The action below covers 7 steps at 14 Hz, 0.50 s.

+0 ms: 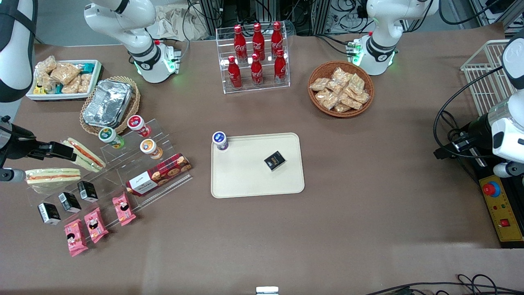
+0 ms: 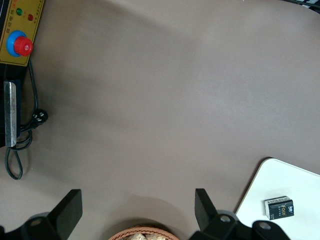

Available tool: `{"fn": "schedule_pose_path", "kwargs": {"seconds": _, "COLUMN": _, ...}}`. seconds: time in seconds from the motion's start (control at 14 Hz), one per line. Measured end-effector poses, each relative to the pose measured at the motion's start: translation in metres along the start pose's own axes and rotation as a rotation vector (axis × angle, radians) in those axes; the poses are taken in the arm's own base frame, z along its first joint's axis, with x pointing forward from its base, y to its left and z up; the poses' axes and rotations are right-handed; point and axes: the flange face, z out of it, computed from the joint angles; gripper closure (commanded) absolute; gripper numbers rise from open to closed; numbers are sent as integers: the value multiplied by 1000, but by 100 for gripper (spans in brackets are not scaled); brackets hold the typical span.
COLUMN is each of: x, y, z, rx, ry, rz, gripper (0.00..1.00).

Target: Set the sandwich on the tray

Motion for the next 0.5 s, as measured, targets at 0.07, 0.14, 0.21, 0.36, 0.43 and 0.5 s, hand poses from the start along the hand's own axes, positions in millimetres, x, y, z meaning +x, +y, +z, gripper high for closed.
{"fn": "schedule_pose_path", "kwargs": {"seconds": 0.07, "x": 0, "y": 0, "z": 0, "rx": 0, "ry": -2, "rz": 0, "gripper": 0}}
{"fn": "schedule_pose_path", "kwargs": {"seconds": 0.14, "x": -1, "y": 1, "z": 0, "rx": 0, "ry": -4, "rz": 1, "gripper": 0}}
{"fn": "schedule_pose_path", "kwargs": {"seconds": 0.21, "x": -1, "y": 1, "z": 0, "rx": 0, "ry": -5, "rz": 2, "gripper": 0}}
{"fn": "schedule_pose_path", "kwargs": {"seconds": 0.36, "x": -1, "y": 0, "z": 0, "rx": 0, "ry": -5, "rz": 1, "gripper": 0}}
{"fn": "schedule_pose_path", "kwargs": {"seconds": 0.43, "x": -1, "y": 1, "z": 0, "rx": 0, "ry": -5, "rz": 1, "gripper": 0}}
{"fn": "schedule_pose_path", "kwargs": {"seconds": 0.5, "x": -1, "y": 1, "z": 0, "rx": 0, "ry": -5, "rz": 2, "gripper": 0}}
